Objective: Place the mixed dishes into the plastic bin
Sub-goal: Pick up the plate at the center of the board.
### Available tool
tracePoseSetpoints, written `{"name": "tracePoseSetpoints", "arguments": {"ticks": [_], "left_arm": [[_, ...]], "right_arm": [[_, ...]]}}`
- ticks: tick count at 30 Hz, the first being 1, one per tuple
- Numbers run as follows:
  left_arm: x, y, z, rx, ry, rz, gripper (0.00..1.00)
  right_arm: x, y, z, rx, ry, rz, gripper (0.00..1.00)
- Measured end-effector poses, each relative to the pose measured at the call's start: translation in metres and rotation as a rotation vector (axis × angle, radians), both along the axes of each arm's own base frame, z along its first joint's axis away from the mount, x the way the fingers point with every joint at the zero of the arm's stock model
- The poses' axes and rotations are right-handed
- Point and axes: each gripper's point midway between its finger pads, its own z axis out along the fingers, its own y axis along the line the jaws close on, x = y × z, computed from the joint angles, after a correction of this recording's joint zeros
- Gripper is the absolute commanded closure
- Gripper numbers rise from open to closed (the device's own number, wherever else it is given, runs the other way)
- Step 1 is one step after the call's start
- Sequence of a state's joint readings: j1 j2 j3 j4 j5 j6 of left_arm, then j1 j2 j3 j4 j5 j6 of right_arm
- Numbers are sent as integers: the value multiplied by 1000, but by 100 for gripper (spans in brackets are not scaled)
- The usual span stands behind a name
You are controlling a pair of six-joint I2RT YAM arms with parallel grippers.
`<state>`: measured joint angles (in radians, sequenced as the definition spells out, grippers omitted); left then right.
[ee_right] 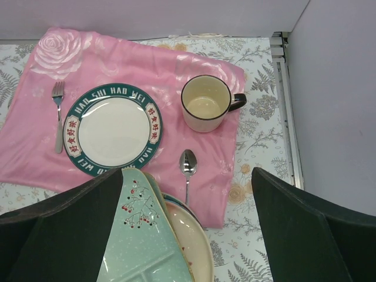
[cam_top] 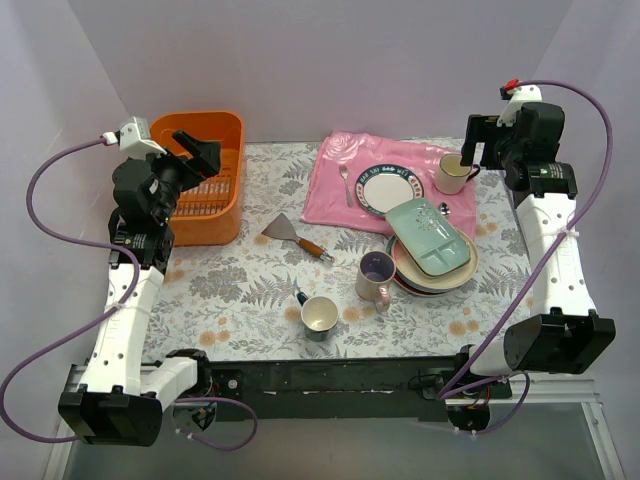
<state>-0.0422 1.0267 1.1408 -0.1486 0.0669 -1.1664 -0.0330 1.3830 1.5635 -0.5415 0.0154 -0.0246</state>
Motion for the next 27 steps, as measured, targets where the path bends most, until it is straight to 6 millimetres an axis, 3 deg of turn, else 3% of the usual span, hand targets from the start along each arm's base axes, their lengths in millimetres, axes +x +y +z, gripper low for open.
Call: {"name": "tracePoseSetpoints", "arguments": {"ticks": [7, 10, 16, 22, 27], "left_arm": [[1, -8, 3, -34, -7, -39, 2], [2, -13, 2, -47, -5, -67, 2], [2, -30, 0, -75, 5, -158, 2], [3, -48, -12, -103, 45, -262, 2], [8, -75, -33, -118, 114, -378, 2]], "right_arm": [[1, 18, 0, 28, -4, 107, 1], [-2, 38, -4, 18, -30, 254, 1], [-27, 82, -26, -26, -20, 582, 1], [-43, 106, -39, -51, 9, 746, 1], [-56, 120, -58, -71, 64, 852, 1]]}}
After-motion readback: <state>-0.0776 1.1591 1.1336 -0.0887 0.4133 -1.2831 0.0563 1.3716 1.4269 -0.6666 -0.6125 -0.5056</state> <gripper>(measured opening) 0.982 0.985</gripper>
